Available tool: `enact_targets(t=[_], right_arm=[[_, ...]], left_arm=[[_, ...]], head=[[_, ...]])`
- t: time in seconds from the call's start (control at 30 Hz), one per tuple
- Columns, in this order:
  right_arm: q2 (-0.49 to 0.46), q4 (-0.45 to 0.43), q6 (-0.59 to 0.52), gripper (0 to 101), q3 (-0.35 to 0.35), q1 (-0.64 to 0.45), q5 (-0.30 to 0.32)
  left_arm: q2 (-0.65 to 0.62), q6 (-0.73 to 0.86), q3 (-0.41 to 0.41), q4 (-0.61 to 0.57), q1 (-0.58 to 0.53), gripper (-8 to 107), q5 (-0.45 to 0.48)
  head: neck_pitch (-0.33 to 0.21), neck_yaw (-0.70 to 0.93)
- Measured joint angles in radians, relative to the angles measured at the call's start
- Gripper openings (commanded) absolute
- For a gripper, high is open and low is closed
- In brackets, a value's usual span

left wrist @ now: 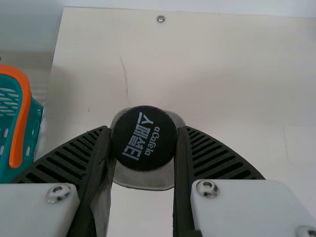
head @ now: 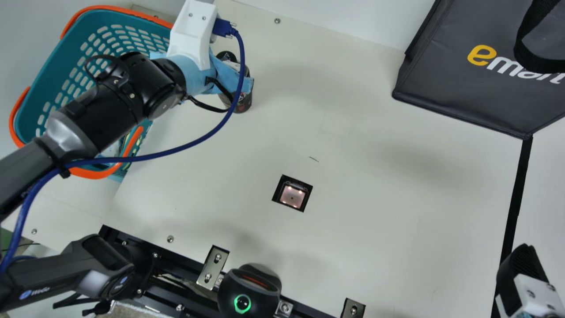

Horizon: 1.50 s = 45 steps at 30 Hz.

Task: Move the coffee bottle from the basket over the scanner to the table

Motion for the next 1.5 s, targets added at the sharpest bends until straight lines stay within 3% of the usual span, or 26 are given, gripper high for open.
enact_targets(t=[0.47, 0.77, 1.2, 1.5], right_arm=[[0.000, 0.000, 0.000, 95, 0.000, 0.000, -0.001], [0.000, 0.000, 0.000, 95, 0.000, 0.000, -0.001], [0.000, 0.000, 0.000, 95, 0.000, 0.000, -0.001], [0.000, 0.000, 0.000, 95, 0.000, 0.000, -0.001]], left_arm=[[-0.015, -0.005, 0.019, -0.013, 0.024, 59, -0.028], [-0.081, 0.085, 0.052, -0.115, 0.044, 89, -0.052], [-0.305, 0.339, 0.144, -0.341, 0.087, 90, 0.045], [-0.465, 0.420, 0.167, -0.362, 0.141, 90, 0.151]], head=[[0.000, 0.000], [0.000, -0.002], [0.000, -0.002], [-0.002, 0.000]])
